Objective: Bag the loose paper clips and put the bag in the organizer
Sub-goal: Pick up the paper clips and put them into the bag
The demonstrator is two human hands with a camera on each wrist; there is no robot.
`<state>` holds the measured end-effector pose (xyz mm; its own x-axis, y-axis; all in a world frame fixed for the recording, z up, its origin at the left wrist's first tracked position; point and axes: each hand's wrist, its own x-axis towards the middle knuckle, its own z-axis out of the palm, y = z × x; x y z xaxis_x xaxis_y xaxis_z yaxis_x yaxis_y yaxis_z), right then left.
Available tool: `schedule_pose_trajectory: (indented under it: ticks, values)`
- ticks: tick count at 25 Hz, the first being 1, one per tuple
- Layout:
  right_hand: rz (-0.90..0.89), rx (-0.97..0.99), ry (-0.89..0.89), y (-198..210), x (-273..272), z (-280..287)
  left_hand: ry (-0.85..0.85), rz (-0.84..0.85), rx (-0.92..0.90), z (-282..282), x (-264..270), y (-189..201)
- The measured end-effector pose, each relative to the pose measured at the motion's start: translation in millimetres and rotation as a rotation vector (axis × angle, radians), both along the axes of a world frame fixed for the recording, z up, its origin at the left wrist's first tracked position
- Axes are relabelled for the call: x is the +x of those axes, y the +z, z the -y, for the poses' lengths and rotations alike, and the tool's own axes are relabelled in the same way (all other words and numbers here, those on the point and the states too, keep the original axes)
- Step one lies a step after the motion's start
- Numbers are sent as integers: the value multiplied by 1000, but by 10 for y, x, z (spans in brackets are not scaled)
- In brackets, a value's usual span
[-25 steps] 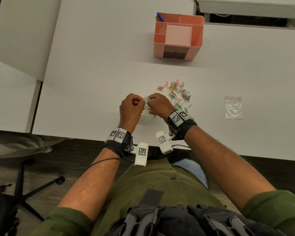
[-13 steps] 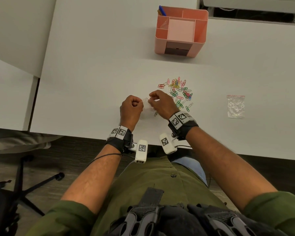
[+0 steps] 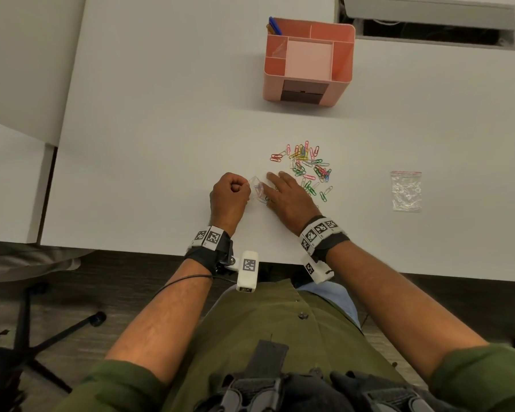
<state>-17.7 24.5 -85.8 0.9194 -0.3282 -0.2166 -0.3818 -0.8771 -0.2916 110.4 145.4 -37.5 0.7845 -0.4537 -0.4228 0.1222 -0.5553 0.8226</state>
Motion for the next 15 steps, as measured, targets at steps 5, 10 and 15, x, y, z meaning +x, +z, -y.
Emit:
schedule_pose_trajectory:
  ticks: [5,10,15]
  values:
    - [127,4,-36,73,-75,224,-5,9,6,-9,14,-3]
    - [121,2,-196,88,-2,351,0,6,11,-1,16,-11]
    - [92,142,-324,167,49,442,4,-16,-1,19,11,-24]
